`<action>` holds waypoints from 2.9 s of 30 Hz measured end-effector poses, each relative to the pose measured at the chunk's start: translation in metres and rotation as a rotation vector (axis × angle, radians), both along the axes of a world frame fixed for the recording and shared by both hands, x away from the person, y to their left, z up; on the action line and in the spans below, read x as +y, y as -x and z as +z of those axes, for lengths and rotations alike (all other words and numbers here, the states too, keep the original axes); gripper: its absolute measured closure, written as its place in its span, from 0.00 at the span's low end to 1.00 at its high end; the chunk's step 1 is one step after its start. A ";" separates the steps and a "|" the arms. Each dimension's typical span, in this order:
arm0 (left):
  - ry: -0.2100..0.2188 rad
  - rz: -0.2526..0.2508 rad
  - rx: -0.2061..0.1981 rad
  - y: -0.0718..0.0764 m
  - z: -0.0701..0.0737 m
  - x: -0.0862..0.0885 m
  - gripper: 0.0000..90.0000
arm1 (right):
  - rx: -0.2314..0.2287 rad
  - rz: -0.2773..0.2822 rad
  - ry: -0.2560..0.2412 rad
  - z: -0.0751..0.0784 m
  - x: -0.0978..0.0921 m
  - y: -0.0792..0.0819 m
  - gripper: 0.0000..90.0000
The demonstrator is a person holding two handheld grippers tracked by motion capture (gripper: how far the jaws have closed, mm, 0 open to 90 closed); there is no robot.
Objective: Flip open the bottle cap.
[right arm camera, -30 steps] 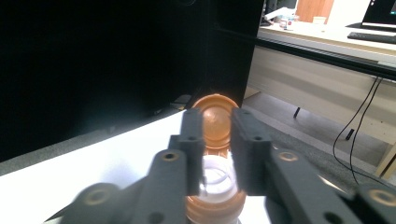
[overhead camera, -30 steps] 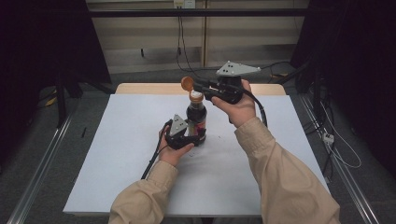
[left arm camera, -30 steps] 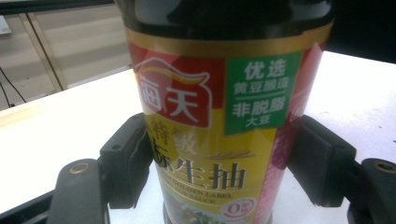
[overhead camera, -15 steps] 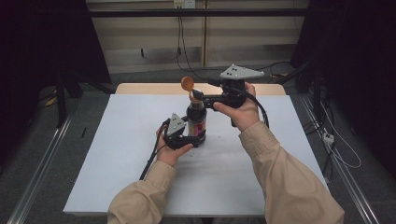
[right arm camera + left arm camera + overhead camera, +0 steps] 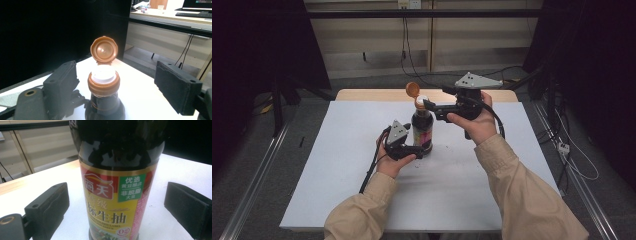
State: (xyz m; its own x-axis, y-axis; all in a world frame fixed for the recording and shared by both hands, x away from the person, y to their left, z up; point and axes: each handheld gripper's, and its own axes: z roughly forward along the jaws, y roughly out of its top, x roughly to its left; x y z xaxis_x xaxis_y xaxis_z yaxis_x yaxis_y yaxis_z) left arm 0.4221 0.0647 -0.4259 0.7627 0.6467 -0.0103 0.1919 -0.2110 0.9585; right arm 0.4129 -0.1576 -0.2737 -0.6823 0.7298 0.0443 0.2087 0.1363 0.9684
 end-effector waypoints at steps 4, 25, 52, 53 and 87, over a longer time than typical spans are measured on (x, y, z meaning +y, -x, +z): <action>-0.008 0.008 -0.002 0.001 0.002 0.004 0.06 | 0.001 -0.001 0.002 -0.001 -0.002 0.001 0.20; 0.000 -0.029 0.004 0.006 0.013 0.013 0.06 | 0.013 0.004 0.000 -0.012 -0.014 0.011 0.20; 0.003 -0.062 0.021 0.019 0.019 0.048 0.06 | 0.044 -0.009 -0.016 -0.053 -0.048 0.040 0.19; 0.007 -0.060 0.020 0.019 0.019 0.050 0.06 | 0.045 -0.010 -0.015 -0.055 -0.050 0.041 0.19; 0.038 -0.047 0.032 0.035 0.014 0.095 0.06 | 0.061 -0.066 -0.004 -0.108 -0.091 0.078 0.18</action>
